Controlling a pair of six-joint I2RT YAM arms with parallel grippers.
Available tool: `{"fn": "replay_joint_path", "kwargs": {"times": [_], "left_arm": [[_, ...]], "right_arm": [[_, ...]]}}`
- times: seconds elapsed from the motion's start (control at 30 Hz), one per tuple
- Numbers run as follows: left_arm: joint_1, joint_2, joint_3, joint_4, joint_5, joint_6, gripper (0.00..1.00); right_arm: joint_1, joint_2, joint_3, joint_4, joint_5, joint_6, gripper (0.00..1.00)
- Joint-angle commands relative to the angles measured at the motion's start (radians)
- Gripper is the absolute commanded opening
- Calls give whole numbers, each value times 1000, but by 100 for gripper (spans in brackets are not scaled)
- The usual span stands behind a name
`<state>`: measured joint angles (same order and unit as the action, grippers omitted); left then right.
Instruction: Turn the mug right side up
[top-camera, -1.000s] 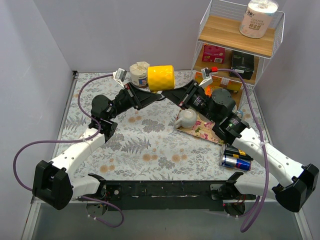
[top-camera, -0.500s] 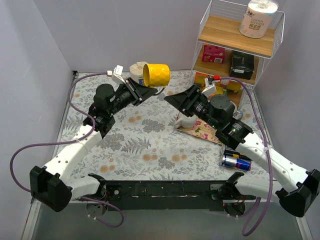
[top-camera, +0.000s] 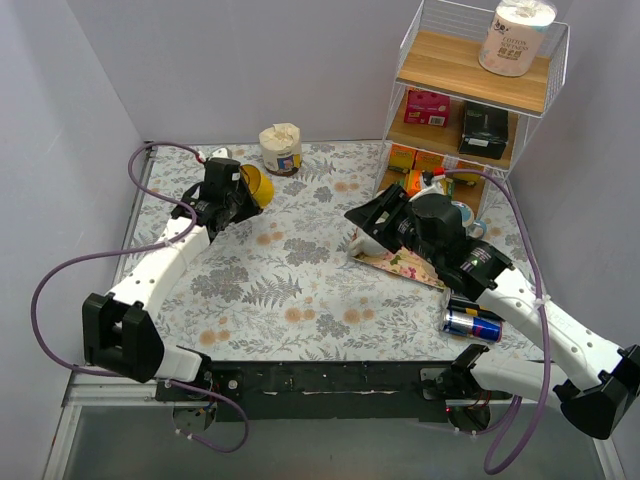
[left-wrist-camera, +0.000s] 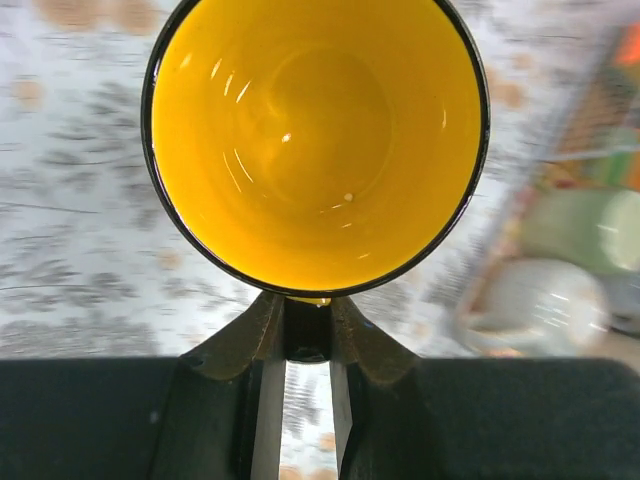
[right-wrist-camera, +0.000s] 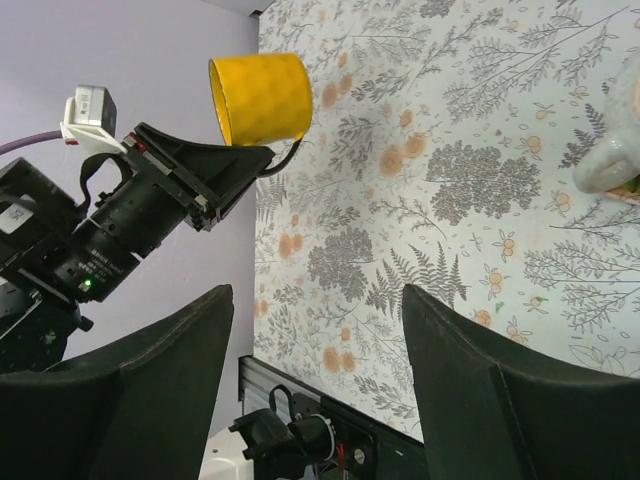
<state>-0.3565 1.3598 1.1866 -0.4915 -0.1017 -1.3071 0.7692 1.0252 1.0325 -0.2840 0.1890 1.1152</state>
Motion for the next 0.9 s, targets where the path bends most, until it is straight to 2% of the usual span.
{"fn": "replay_joint_path", "kwargs": {"times": [0.0,0.13,0.33,0.47,0.63,0.87], "left_arm": [[88,22,30,-48,-153,192,0],[125,80,8,-29,-194,265,0],[149,194,57,-85,-250,276,0],[169,225,70,-110,-234,272,0],[180,236,47,-49,-201,331,0],[208,252,28,-32,-185,327,0]], "right_arm": [[-25,-20,55,-50,36,-32,76],[-56,-27,51,-60,23,-38,76],[-90,-14,69,-87,-25,-57,75],[-103,-5,74,-93,-46,-57,75],[-116,13,75,-89,-79,-54,75],[-123,27,77,-99,-100,-61,75]]}}
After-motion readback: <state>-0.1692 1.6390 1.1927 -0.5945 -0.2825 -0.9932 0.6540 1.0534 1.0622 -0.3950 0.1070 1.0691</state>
